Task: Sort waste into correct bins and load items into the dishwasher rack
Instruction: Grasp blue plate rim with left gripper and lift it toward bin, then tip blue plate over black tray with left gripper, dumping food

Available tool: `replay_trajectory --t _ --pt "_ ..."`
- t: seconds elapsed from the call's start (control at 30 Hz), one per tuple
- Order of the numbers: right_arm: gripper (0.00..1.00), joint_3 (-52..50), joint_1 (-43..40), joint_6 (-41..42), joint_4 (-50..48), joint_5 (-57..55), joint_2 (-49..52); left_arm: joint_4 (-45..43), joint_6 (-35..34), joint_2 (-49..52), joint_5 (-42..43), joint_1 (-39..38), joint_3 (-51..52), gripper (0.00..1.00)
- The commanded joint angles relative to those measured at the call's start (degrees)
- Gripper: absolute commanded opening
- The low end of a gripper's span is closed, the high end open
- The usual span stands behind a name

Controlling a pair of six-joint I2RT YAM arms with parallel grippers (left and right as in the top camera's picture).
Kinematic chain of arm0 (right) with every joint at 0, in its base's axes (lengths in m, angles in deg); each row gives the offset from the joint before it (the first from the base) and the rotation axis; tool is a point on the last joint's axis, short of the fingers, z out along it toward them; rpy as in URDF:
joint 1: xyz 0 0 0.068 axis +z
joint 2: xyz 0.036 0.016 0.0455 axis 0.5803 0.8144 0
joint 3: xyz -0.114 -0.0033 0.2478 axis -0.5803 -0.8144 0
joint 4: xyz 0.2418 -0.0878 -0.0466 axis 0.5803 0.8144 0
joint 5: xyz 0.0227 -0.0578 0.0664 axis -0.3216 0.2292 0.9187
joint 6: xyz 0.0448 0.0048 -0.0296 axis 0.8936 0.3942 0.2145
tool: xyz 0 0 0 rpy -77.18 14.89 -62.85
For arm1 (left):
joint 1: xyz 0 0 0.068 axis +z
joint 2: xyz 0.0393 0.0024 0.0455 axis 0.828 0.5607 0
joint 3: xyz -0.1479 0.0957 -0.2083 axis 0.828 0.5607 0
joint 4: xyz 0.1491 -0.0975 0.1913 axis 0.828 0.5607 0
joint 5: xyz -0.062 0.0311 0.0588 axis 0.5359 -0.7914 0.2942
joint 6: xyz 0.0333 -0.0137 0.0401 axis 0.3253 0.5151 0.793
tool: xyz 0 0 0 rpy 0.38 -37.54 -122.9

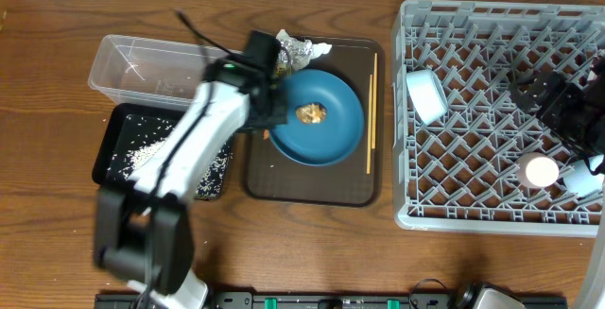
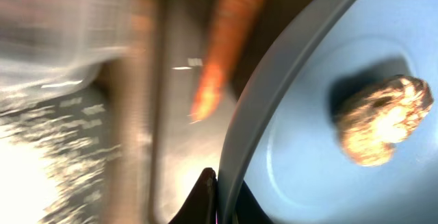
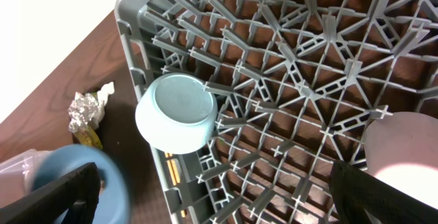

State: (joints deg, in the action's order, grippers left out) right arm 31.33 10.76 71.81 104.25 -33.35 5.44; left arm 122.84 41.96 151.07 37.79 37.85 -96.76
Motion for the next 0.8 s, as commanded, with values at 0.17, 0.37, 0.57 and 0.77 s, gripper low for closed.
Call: replay_trajectory --t 0.17,0.37,0.57,0.77 --pt "0.99 0.37 0.52 -0.83 -0.57 0.28 0.0 12.9 0.11 -14.88 -30.1 10.05 -0.04 0.06" --pt "0.99 0.37 0.52 0.5 -2.08 0.28 0.0 19.19 -8.07 -20.13 -46.62 13.0 -0.04 0.06" --pt "0.99 0.37 0.52 0.87 -2.34 0.28 0.0 28.02 -16.33 -17.29 -56.0 12.98 1.2 0.06" --pt "0.99 0.37 0.52 1.31 -2.84 0.68 0.0 29.11 -18.97 -12.74 -58.38 12.13 1.36 0.06"
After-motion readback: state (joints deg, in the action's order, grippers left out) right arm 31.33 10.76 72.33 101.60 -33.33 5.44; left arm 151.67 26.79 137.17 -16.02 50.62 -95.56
